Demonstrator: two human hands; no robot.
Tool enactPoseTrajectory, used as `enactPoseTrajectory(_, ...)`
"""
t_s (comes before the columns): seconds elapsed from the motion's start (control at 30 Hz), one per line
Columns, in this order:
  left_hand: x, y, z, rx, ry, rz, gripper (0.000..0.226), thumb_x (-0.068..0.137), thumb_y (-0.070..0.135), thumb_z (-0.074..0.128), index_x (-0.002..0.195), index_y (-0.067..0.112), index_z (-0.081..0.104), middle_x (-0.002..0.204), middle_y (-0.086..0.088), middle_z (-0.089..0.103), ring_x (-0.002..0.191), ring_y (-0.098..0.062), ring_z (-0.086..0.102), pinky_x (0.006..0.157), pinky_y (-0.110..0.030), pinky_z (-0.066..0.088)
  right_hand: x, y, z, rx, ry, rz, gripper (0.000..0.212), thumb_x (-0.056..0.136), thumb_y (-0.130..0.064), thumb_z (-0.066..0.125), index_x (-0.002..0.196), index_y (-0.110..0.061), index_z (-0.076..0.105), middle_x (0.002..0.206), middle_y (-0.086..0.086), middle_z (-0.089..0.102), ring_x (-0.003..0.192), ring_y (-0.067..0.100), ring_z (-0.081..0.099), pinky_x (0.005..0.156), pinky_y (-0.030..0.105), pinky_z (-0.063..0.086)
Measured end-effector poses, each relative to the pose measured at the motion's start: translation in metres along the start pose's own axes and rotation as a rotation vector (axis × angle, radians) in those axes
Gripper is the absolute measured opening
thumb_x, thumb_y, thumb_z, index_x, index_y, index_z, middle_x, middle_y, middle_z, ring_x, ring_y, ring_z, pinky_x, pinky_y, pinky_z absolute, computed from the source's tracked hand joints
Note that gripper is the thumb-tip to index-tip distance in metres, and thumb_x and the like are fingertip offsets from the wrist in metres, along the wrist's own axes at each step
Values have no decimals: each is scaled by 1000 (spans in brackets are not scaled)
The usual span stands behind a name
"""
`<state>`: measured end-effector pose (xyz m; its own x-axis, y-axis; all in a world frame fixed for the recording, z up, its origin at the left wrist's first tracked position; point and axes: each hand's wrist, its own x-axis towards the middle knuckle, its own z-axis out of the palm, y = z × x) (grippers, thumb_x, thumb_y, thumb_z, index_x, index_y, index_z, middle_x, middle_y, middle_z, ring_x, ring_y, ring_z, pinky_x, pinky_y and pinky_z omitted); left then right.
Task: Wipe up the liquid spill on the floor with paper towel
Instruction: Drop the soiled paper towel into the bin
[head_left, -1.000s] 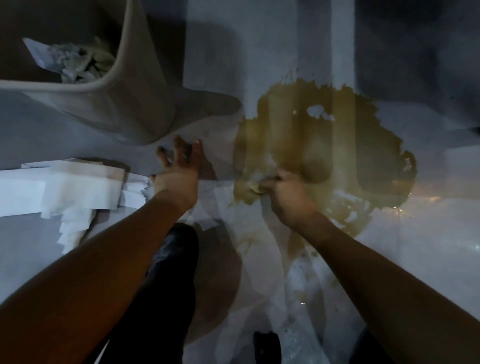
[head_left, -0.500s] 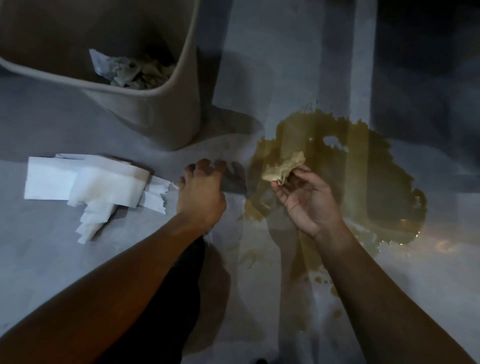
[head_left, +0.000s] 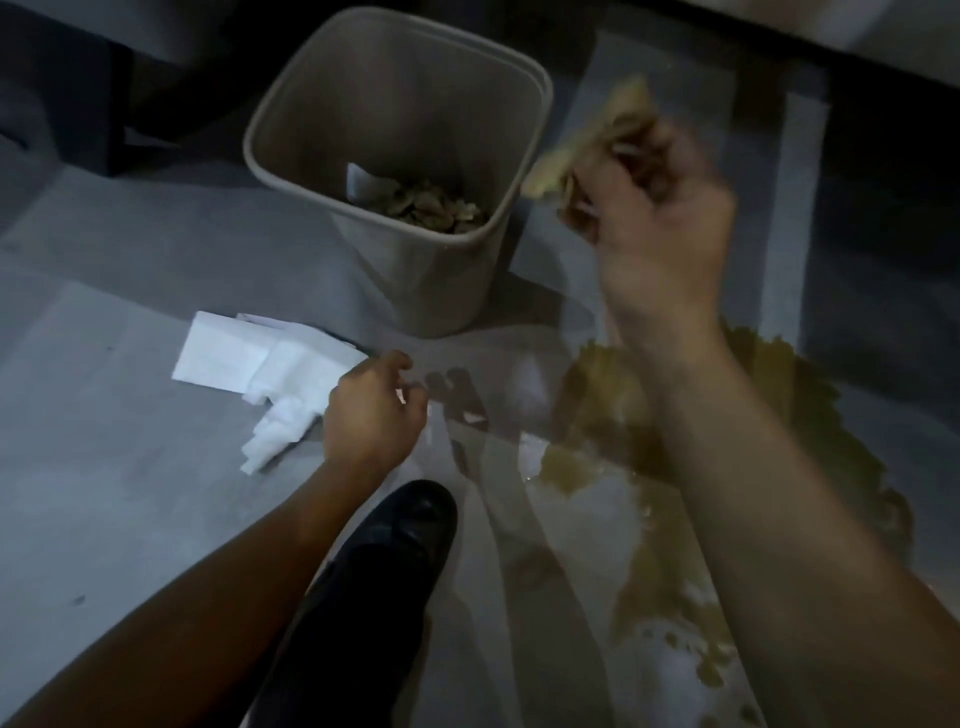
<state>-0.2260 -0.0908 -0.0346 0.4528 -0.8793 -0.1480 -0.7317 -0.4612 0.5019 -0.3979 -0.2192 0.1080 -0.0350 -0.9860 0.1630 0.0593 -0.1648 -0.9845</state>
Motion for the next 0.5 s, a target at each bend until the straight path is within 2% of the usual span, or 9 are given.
enactPoseTrajectory(0.07, 1, -9, -6, 6, 34, -54, 34, 91, 32, 66, 122, 16, 69, 116, -6, 72, 96, -27, 68, 86, -39, 54, 21, -12, 26, -188, -19, -151, 8, 87, -26, 72, 90, -21, 66, 85, -2, 71, 82, 13, 68, 74, 32, 57)
enactPoseTrajectory(0.13, 2, -20, -9, 8, 60, -88, 37, 92, 35, 65, 123, 17, 68, 119, -8, 70, 101, -30, 65, 87, -41, 53, 36, -13, 51, -393, -48, -192, 11, 87, -31, 71, 88, -24, 63, 79, -12, 66, 76, 2, 64, 68, 18, 50)
enactPoseTrajectory(0.2, 4, -32, -10, 51, 69, -100, 43, 90, 38, 64, 128, 17, 65, 126, -12, 66, 109, -33, 61, 90, -46, 54, 40, 0, 64, -553, -71, -159, 10, 88, -35, 68, 92, -28, 64, 84, -13, 65, 78, 0, 61, 68, 15, 49)
enactPoseTrajectory(0.23, 6, -37, -10, 88, 70, -102, 47, 90, 40, 64, 130, 17, 63, 131, -13, 63, 114, -35, 57, 92, -50, 53, 37, 7, 64, -600, -42, -151, 11, 88, -36, 66, 97, -29, 65, 91, -8, 66, 82, 2, 61, 73, 16, 50)
enactPoseTrajectory(0.3, 11, -45, -11, 173, 71, -122, 54, 88, 45, 65, 136, 19, 58, 140, -13, 55, 125, -37, 48, 98, -54, 47, 22, 20, 56, -599, 65, -162, 16, 89, -32, 64, 104, -27, 67, 103, 2, 64, 87, 3, 57, 78, 15, 47)
enactPoseTrajectory(0.37, 16, -52, -13, 249, 61, -128, 61, 87, 49, 66, 138, 19, 52, 145, -12, 48, 131, -36, 40, 103, -56, 41, -1, 33, 42, -516, 160, -133, 17, 89, -28, 65, 106, -27, 66, 104, 6, 62, 85, 1, 55, 75, 15, 46)
enactPoseTrajectory(0.5, 23, -69, -16, 325, 47, -107, 73, 79, 59, 71, 133, 17, 46, 148, -10, 41, 135, -36, 36, 106, -57, 38, -64, 67, 30, -415, 227, 126, 14, 93, -18, 66, 104, -26, 62, 93, -2, 63, 76, -3, 58, 69, 12, 47)
